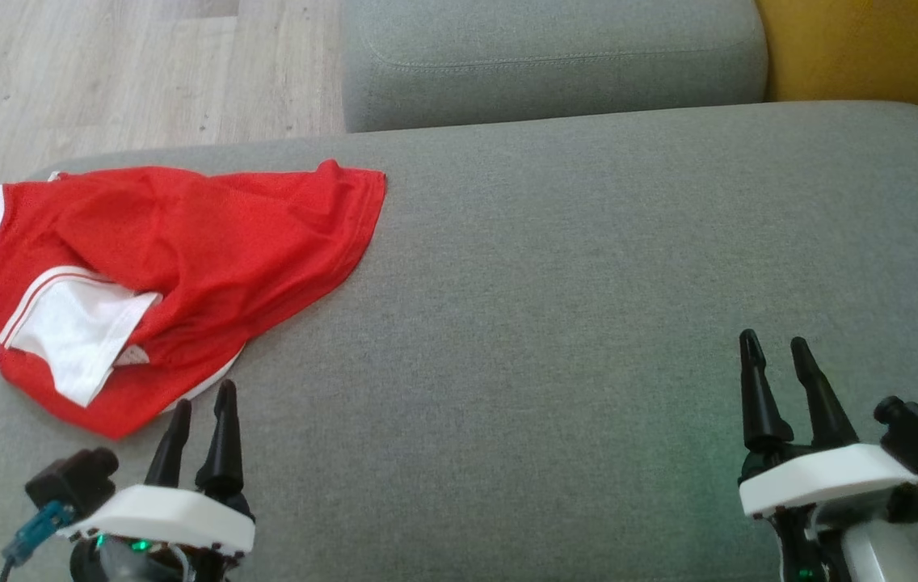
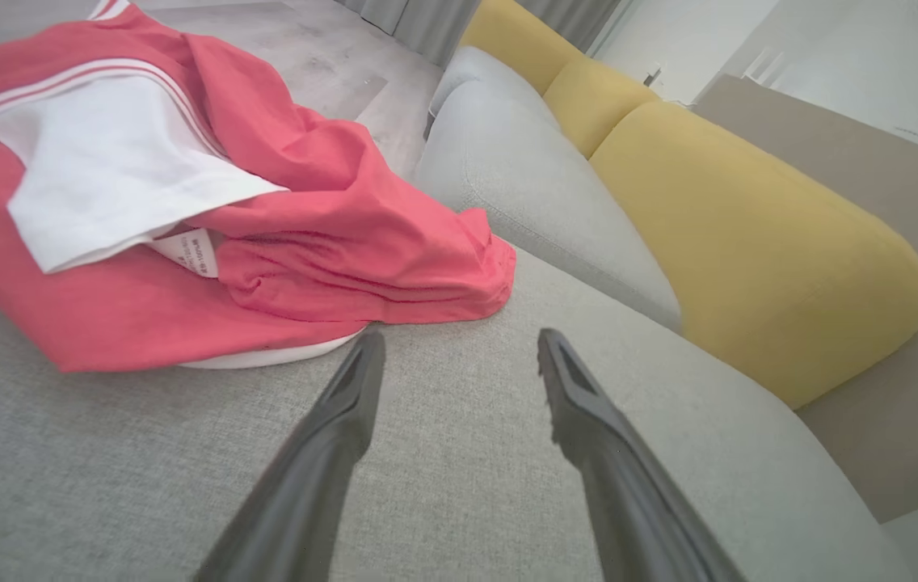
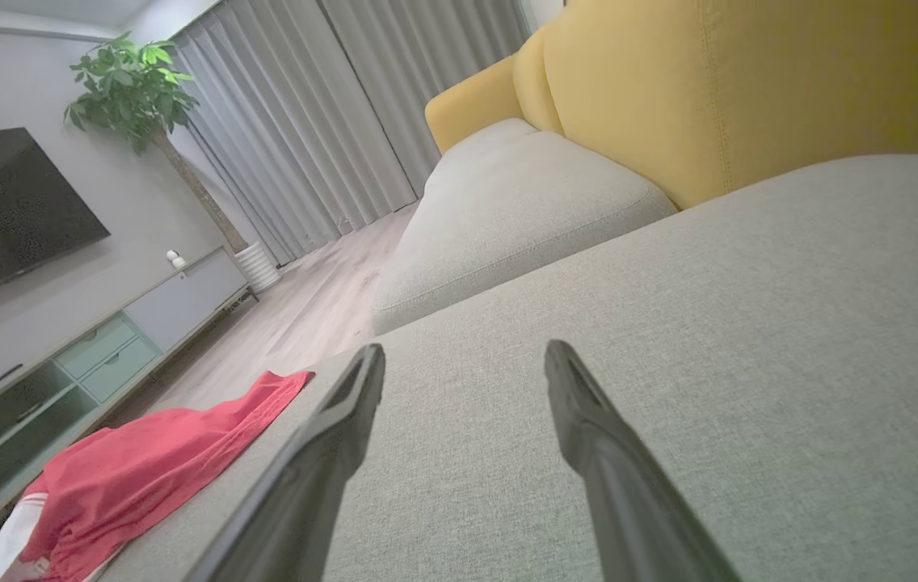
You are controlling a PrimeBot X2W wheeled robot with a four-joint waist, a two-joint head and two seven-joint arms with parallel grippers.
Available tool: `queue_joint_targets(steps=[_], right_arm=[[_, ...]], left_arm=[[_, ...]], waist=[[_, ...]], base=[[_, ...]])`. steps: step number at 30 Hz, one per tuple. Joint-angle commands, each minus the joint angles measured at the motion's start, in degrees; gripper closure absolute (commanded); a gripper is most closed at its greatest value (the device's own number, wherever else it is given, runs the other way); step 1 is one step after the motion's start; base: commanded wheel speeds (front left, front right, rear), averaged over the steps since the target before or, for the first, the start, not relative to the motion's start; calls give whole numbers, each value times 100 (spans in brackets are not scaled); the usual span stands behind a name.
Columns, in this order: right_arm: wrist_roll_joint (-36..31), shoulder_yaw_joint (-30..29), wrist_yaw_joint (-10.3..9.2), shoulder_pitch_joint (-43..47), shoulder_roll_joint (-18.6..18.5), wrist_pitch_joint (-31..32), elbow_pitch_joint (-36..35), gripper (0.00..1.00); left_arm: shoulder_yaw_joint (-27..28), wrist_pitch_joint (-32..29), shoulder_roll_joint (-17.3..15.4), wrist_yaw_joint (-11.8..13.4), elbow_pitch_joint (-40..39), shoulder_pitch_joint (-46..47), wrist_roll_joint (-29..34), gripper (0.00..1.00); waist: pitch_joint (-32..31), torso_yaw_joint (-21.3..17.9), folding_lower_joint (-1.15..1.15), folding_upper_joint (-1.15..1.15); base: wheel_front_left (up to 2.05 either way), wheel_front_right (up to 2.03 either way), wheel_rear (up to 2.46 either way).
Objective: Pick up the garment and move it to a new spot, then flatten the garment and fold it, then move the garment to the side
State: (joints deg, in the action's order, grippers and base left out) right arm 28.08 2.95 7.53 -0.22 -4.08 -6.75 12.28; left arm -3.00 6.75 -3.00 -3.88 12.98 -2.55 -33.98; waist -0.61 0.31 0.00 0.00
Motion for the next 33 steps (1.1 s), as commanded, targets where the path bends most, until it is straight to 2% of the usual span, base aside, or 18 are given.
queue_joint_targets(steps=[1, 33], right_arm=[[-170, 96, -3, -94, -57, -82, -232, 0], [-2119, -116, -4, 74, 110, -627, -161, 0]], left_arm=[[101, 95, -101, 25, -232, 175, 160, 0], [-52, 630, -158, 62, -214, 21, 2261, 0]], waist=[[-2, -3, 0, 0], [-20, -44, 0, 0]], base=[[0, 0, 0], [0, 0, 0]])
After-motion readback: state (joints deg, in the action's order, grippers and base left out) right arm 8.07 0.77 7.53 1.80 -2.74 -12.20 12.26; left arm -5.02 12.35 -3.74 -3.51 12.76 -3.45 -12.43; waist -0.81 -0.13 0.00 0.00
